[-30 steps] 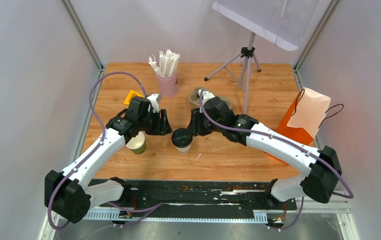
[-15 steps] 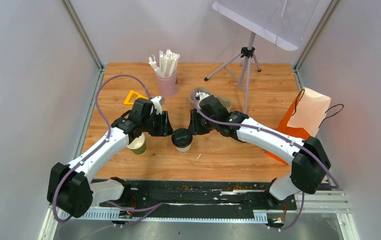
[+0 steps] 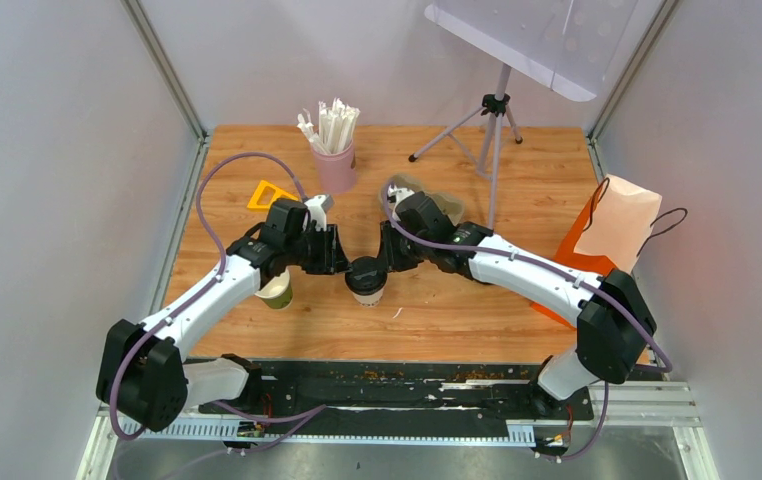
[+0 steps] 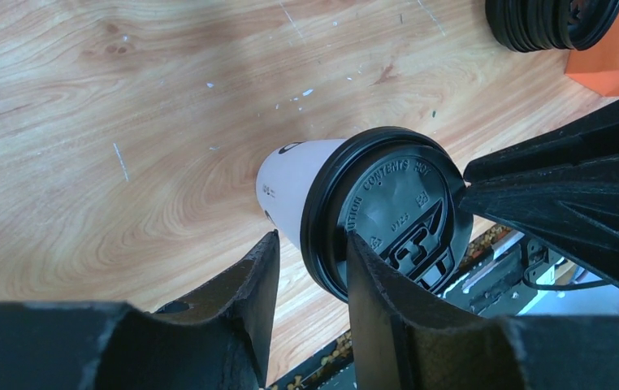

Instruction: Pack the takeout coffee

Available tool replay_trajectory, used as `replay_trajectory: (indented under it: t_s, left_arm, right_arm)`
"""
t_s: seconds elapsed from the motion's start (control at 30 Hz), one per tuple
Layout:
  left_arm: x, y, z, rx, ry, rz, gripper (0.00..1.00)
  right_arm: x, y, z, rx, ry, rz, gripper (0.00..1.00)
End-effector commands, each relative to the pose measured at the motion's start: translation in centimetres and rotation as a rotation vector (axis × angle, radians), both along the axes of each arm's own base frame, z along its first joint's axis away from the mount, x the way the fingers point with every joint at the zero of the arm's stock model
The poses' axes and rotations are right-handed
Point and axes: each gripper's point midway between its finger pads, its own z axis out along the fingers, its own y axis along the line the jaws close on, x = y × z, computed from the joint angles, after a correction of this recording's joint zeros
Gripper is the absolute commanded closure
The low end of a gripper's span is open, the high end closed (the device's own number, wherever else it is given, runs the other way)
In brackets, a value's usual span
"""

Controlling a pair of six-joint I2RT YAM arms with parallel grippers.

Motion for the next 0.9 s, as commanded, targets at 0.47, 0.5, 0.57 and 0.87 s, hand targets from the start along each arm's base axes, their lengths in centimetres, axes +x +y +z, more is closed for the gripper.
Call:
replay_trajectory:
  t_s: [0.47,0.5,0.57,0.87]
  left_arm:
    - [-0.6,0.2,-1.6,0.01,0.037,-0.014,0.58]
    - [-0.7,0.3,-1.7,0.013,0.04,-0.012,0.58]
    - [-0.8,0.4,-1.8,0.014,0.04,-0.007,0.58]
    - [-1.0,0.7,-2.2,0.035,0.057,-0.001,0.57]
  right_arm:
    - [-0.7,-1.2,-2.1,-0.028,0.007,0.011,0.88]
    - [-0.8,-1.3,-2.3,-0.031,0.01,0.011,0.88]
    - [-1.1,-1.6,-2.7,-0.039,0.016,0.012,0.88]
    - [-2.6,-3.5,-5.4,-0.084,0.043,0.01,0.89]
